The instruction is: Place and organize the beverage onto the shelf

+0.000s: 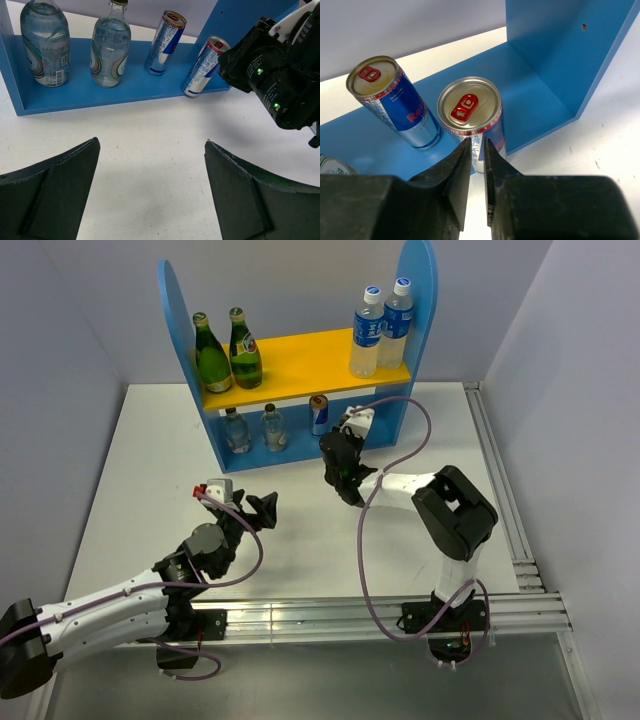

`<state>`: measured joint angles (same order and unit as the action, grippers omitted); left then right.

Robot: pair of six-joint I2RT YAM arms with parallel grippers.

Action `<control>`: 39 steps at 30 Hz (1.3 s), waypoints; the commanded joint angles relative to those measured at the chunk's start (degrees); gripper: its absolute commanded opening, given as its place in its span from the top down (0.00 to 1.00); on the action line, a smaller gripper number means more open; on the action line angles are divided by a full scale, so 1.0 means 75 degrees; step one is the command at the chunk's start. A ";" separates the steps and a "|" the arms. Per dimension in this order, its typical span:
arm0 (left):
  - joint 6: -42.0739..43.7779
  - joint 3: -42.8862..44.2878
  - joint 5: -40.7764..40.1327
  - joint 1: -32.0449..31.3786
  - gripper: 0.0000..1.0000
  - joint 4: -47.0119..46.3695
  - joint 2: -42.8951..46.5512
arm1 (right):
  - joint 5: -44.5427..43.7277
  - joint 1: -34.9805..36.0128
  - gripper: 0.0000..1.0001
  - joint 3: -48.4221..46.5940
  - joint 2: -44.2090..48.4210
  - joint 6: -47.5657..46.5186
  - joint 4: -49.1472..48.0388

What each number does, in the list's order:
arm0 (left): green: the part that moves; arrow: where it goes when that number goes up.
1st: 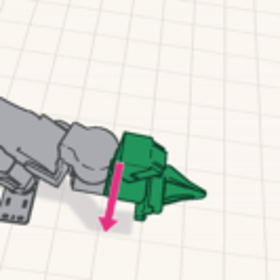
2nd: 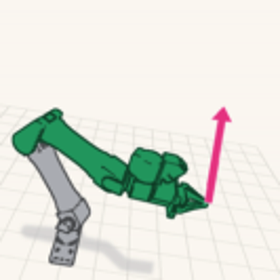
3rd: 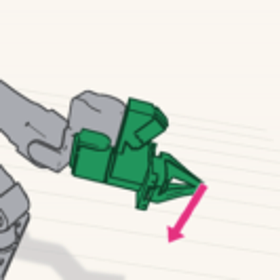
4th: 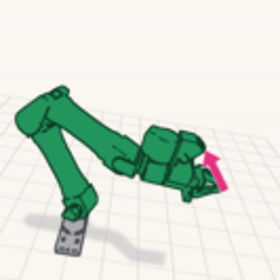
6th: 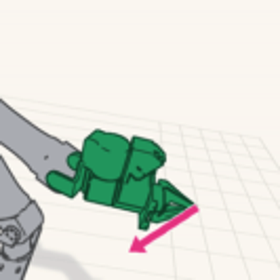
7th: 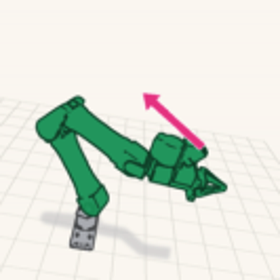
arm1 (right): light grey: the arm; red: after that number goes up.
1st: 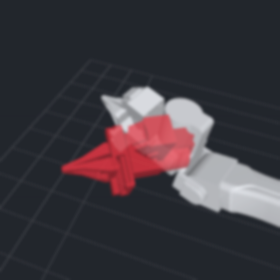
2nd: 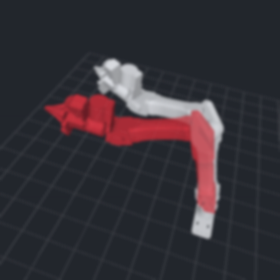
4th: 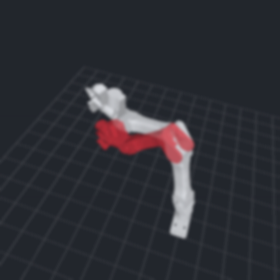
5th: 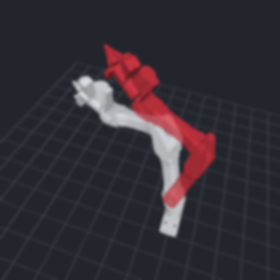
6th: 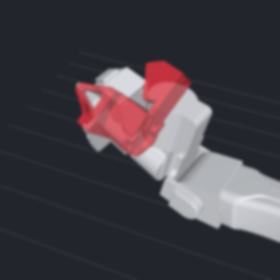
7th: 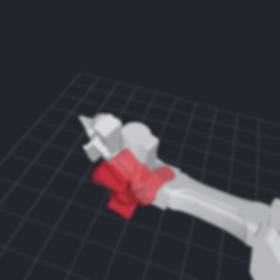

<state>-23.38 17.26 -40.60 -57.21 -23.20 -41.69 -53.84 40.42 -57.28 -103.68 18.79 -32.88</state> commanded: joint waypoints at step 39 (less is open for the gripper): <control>0.0140 0.0230 -0.0200 -0.0036 0.09 -0.0094 0.0215 | 0.1213 -0.0292 0.53 -0.0461 -0.0098 0.0296 0.0143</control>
<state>-23.22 17.26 -41.50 -57.21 -22.81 -40.69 -46.26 37.67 -61.30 -107.68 22.04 -27.88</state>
